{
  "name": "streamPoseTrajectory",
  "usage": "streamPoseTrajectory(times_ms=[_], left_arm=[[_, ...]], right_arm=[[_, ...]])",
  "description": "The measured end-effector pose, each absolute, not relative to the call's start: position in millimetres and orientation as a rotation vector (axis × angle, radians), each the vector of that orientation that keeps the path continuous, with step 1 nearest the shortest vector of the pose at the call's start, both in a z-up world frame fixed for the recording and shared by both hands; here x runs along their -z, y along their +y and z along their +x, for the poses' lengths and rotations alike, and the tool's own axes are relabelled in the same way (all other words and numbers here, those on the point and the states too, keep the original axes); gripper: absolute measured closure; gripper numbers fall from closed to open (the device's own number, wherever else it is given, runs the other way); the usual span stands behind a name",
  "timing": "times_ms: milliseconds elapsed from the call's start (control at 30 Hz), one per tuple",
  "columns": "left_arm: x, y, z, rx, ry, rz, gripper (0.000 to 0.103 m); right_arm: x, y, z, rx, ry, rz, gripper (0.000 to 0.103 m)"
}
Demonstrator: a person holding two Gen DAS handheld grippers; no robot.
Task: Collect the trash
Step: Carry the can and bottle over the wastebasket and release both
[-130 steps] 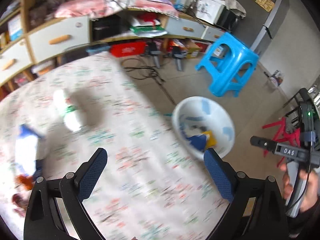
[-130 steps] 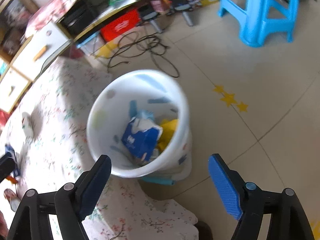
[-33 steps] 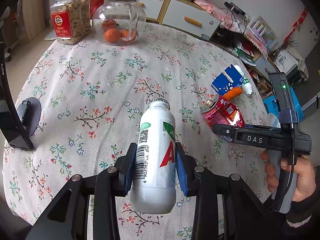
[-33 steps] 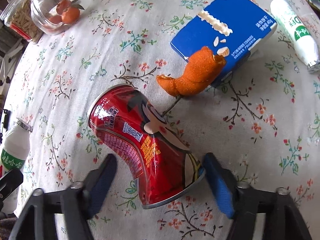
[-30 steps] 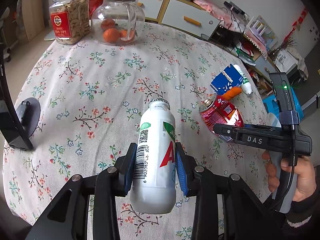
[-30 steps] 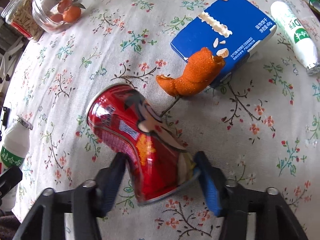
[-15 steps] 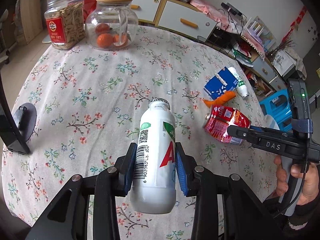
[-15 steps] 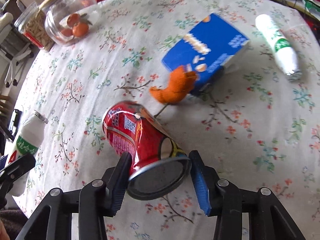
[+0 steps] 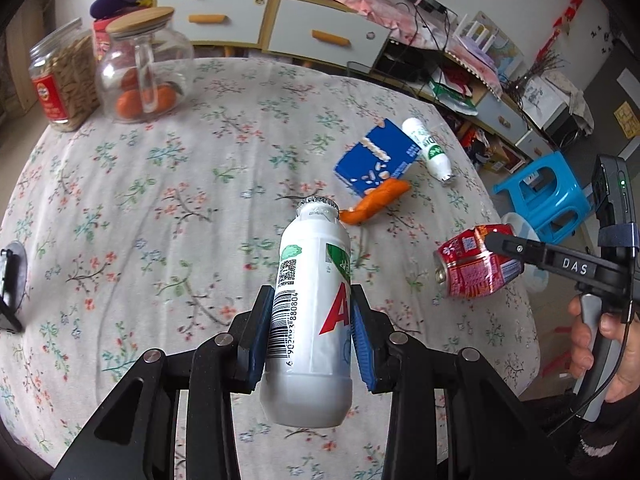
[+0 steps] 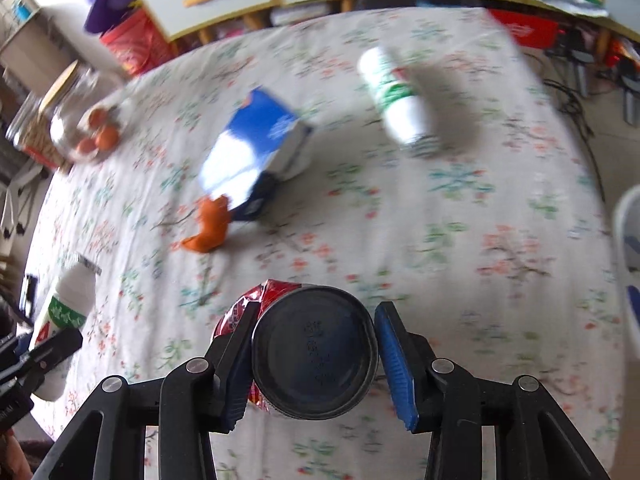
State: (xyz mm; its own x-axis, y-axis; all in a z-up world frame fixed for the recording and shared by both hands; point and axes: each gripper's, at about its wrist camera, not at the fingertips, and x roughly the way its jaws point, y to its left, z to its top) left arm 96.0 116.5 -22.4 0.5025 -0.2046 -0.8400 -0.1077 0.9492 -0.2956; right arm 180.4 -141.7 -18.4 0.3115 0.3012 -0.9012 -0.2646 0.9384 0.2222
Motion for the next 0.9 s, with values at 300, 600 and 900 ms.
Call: streamPoseTrajectory(times_ms=[300, 600, 900], left_arm=[[19, 74, 118, 0.115, 1.059, -0.301, 0.064], [19, 18, 142, 0.198, 1.080, -0.245, 0.064], [16, -49, 163, 0.302, 1.083, -0.188, 0.064]], right_arm=[[2, -220, 196, -0.253, 1.159, 0.158, 0.054], [-6, -331, 212, -0.028, 1.114, 0.297, 0.054], [10, -435, 212, 0.179, 1.115, 0.363, 0.053]])
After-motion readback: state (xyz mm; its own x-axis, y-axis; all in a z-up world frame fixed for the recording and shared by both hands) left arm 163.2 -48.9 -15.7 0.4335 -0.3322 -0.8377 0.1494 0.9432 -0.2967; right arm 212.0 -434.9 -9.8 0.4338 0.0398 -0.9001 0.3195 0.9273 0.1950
